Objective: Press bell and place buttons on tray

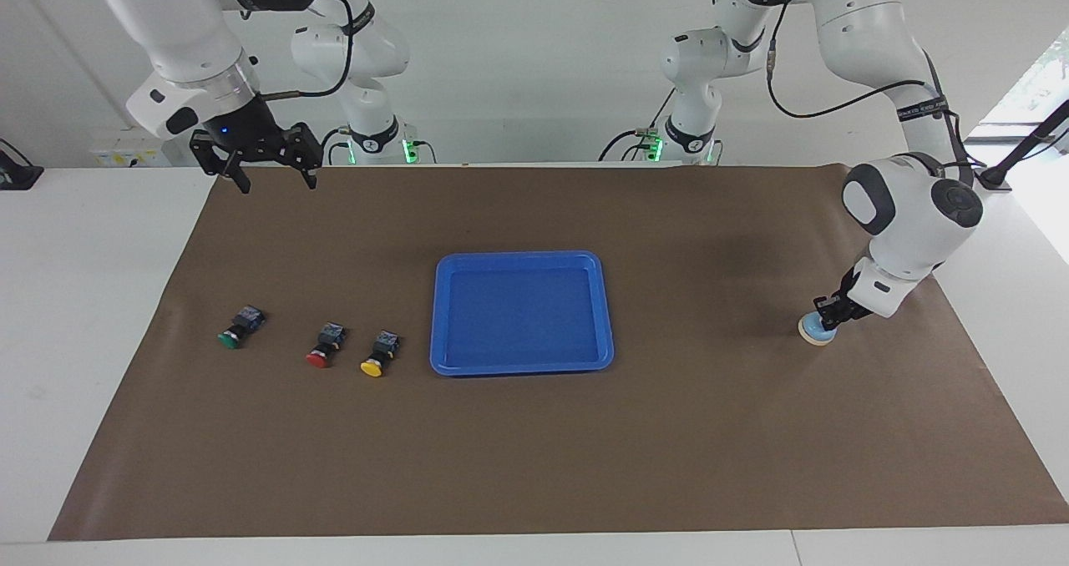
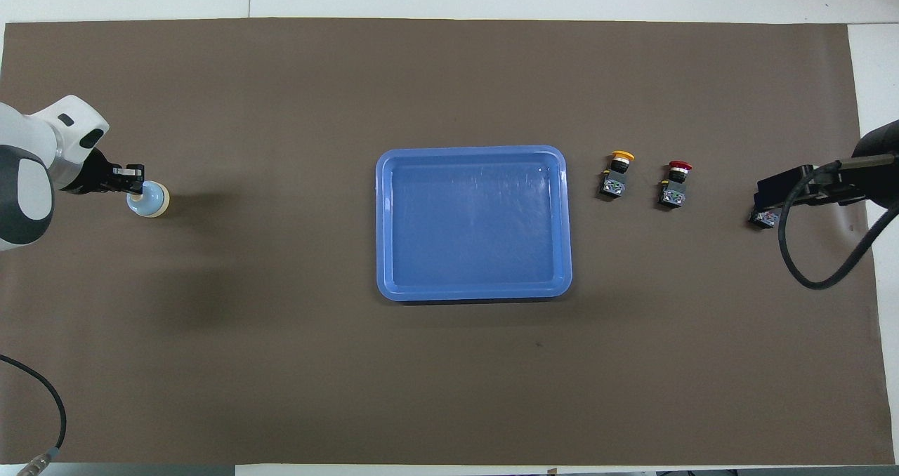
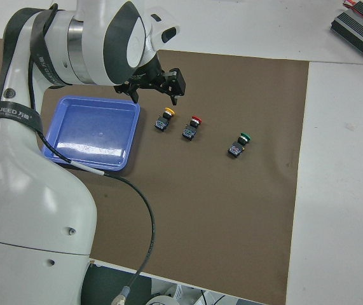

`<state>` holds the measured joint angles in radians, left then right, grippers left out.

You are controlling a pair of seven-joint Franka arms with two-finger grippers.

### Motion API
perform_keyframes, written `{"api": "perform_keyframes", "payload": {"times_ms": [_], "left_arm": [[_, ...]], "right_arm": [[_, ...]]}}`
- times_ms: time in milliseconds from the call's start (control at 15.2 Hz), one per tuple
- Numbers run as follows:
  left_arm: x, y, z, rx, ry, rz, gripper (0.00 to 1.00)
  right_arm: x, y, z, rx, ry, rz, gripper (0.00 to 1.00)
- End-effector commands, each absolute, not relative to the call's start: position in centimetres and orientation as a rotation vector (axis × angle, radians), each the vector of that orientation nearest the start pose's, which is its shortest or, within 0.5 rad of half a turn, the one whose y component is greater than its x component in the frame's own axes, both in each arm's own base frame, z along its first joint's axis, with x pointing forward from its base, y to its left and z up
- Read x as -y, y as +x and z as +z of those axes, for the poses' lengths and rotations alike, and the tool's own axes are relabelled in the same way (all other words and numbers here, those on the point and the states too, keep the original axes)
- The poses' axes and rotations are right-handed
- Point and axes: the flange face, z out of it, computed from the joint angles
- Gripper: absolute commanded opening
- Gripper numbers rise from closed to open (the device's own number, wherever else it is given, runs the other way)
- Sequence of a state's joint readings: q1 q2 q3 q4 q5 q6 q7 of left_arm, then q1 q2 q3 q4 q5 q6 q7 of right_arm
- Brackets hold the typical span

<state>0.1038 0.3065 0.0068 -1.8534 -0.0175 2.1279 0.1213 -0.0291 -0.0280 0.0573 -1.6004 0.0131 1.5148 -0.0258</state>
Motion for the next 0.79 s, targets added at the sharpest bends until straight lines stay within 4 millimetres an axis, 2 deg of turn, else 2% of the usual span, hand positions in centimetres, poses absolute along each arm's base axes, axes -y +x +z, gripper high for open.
{"api": "perform_keyframes", "payload": {"times_ms": [0,66,198,395,527,659,724], "left_arm": [[-5.8,60.8,42.8,-0.052,-3.149,0.103,0.00],[-4.9,60.3,44.8,-0.066,-3.150,0.131,0.23],[-3.6,58.9,47.0,-0.090,-3.149,0.168,1.00],[-2.8,56.5,51.6,-0.103,-3.155,0.180,1.00],[-2.6,55.0,53.9,-0.106,-3.159,0.220,1.00],[-2.3,54.9,54.4,-0.116,-3.159,0.223,1.00],[-2.0,54.9,54.5,-0.123,-3.158,0.223,1.00]], "right_arm": [[-1.5,53.3,62.1,0.060,-3.141,0.080,1.00],[-1.5,53.3,62.1,0.060,-3.141,0.080,1.00],[-1.5,53.3,62.1,0.060,-3.141,0.080,1.00],[-1.5,53.3,62.1,0.060,-3.141,0.080,1.00],[-1.8,53.1,62.1,0.067,-3.141,0.089,1.00],[-1.9,53.1,62.0,0.072,-3.140,0.101,1.00],[-1.4,53.1,62.1,0.063,-3.140,0.101,1.00]]}}
